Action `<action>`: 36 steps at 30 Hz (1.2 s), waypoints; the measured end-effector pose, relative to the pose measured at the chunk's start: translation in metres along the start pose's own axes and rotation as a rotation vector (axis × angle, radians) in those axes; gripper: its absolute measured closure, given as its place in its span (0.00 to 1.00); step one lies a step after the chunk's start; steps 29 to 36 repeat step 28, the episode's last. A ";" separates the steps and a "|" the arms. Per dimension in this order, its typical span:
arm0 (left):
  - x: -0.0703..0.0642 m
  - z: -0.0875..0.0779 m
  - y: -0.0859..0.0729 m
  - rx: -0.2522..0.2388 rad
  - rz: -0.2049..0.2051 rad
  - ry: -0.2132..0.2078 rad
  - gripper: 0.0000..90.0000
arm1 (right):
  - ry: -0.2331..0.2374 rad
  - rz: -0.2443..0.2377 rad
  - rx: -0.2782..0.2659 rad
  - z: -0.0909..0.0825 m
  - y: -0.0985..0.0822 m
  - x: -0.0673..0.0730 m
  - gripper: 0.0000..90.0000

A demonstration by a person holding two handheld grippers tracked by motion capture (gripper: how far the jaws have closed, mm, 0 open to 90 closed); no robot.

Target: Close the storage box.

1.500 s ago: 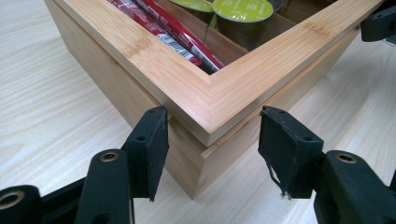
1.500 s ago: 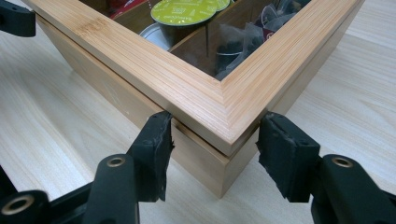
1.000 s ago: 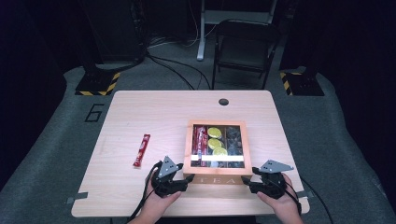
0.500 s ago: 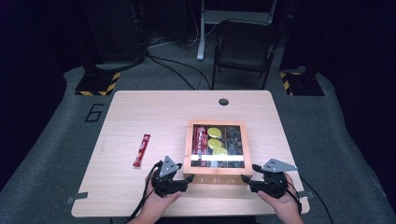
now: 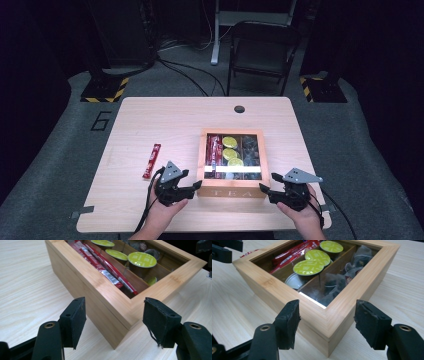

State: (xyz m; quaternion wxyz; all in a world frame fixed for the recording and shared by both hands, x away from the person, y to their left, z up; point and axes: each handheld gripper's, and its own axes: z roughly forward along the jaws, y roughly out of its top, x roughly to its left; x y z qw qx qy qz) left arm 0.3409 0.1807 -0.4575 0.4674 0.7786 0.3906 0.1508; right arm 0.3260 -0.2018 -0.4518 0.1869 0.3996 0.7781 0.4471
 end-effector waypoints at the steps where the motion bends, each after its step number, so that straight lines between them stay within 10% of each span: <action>1: 0.002 -0.001 0.001 -0.002 0.004 0.007 0.39 | -0.003 0.007 -0.007 0.000 0.000 -0.001 0.41; 18: 0.031 -0.004 0.001 -0.012 -0.059 0.057 0.39 | -0.095 0.097 -0.056 -0.003 -0.009 -0.022 0.41; 36: 0.046 -0.006 0.004 -0.011 -0.082 0.081 0.39 | -0.079 0.115 -0.070 -0.007 -0.012 -0.023 0.40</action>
